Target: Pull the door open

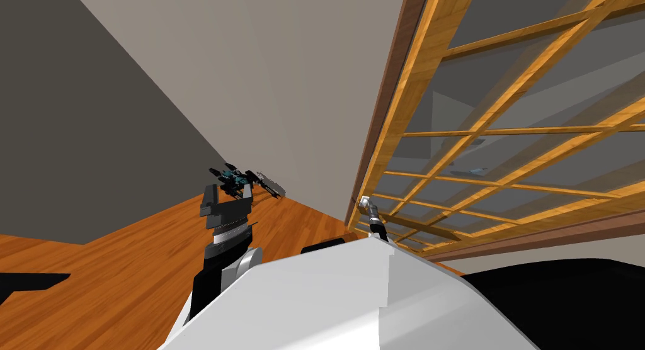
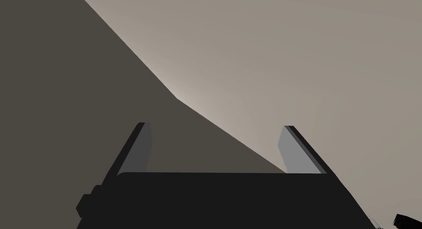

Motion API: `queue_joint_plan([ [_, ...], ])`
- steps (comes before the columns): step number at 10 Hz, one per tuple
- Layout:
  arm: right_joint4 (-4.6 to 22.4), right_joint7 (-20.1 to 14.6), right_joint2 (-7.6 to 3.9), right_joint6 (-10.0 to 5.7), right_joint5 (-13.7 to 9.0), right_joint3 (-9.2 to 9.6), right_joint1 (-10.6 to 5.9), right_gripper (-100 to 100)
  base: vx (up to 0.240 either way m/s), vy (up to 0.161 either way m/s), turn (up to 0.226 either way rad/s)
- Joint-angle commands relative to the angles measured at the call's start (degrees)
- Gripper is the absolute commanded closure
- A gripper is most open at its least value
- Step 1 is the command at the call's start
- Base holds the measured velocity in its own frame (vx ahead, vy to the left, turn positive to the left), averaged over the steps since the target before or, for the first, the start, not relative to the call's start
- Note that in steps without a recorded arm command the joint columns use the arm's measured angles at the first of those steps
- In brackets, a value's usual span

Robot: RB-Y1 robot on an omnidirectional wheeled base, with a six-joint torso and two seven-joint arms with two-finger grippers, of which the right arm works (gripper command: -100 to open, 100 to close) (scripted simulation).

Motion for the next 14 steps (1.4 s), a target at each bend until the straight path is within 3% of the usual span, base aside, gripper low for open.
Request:
queue_joint_plan([
  [1, -0.97, -2.86, 0.45, 0.15, -0.94, 1.3, -0.36, 100, -0.037, -0.001, 0.051],
  [4, -0.75, -7.52, -0.1, 0.09, -3.01, 2.56, -0.29, 100, -0.042, -0.002, 0.044],
  [7, -0.75, -7.9, -0.1, 0.09, -3.01, 2.56, -0.29, 100, -0.012, -0.003, 0.006],
  [9, -0.54, -11.68, -0.64, 0.03, -5.07, 3.82, -0.23, 100, -0.031, 0.001, 0.048],
  [10, -0.54, -12.68, -0.64, 0.03, -5.07, 3.82, -0.23, 100, -0.047, 0.002, 0.052],
  [11, -0.71, -13.71, -0.74, 0.88, -6.01, 3.39, 0.79, -100, -0.037, -0.016, 0.006],
  [14, -0.73, -17.46, -0.33, 0.77, -7.66, 3.82, 0.48, -100, -0.053, 0.013, 0.054],
])
